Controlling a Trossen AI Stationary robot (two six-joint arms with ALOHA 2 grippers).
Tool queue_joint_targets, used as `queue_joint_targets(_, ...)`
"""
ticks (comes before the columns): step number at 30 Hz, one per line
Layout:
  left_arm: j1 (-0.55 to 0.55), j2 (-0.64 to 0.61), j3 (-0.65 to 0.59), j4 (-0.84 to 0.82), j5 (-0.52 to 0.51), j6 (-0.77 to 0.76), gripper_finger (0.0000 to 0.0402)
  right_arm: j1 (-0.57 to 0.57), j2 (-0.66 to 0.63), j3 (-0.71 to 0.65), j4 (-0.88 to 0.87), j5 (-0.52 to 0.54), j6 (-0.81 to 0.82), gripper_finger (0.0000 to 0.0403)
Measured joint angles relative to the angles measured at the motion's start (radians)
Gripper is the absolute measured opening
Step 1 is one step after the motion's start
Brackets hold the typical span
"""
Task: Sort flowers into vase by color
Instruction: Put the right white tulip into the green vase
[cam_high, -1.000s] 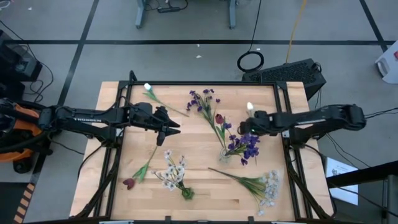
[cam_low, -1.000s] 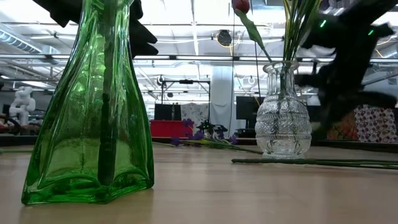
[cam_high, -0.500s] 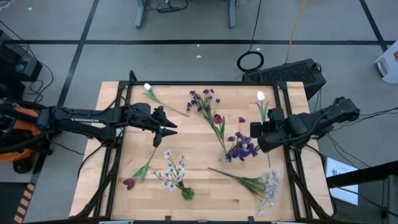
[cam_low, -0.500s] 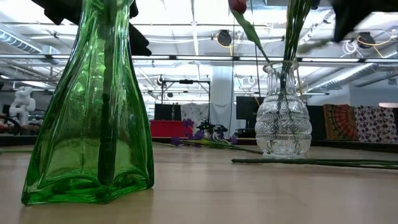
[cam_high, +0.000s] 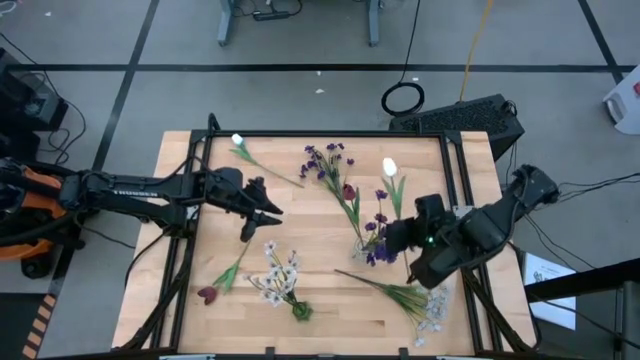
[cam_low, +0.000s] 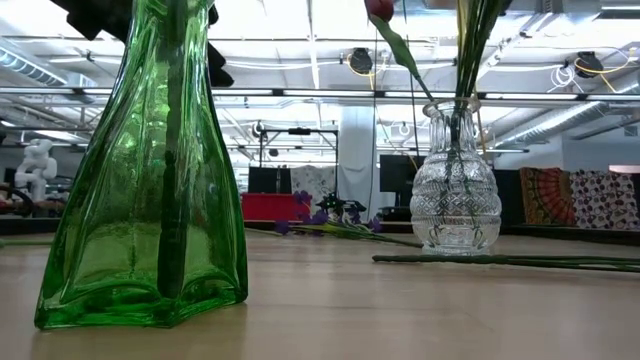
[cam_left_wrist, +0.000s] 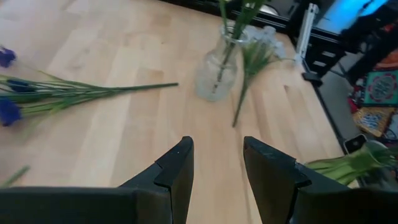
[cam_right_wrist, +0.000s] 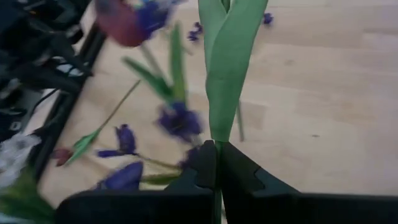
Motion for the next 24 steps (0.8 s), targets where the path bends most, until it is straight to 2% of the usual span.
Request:
queue_joint_targets(6,-0.028,0.000,0.000,0.002,0.018,-0.003,0.0145,0.058,0.062,0.112,-0.001,0.023,-0.005,0.0000)
queue_joint_targets(13,-0.067,0.000,0.000,0.003,0.020,-0.081,0.0145,0.113,0.100,0.230,0.023,0.128,-0.092,0.0000)
queue_joint_targets(19,-0.109,0.000,0.000,0.005,0.018,-0.181,0.0145,0.142,0.102,0.246,0.155,0.162,-0.229,0.0000)
queue_joint_targets(24,-0.149,0.000,0.000,0.005,0.013,-0.184,0.0145,0.167,0.112,0.246,0.326,0.247,-0.413,0.0000)
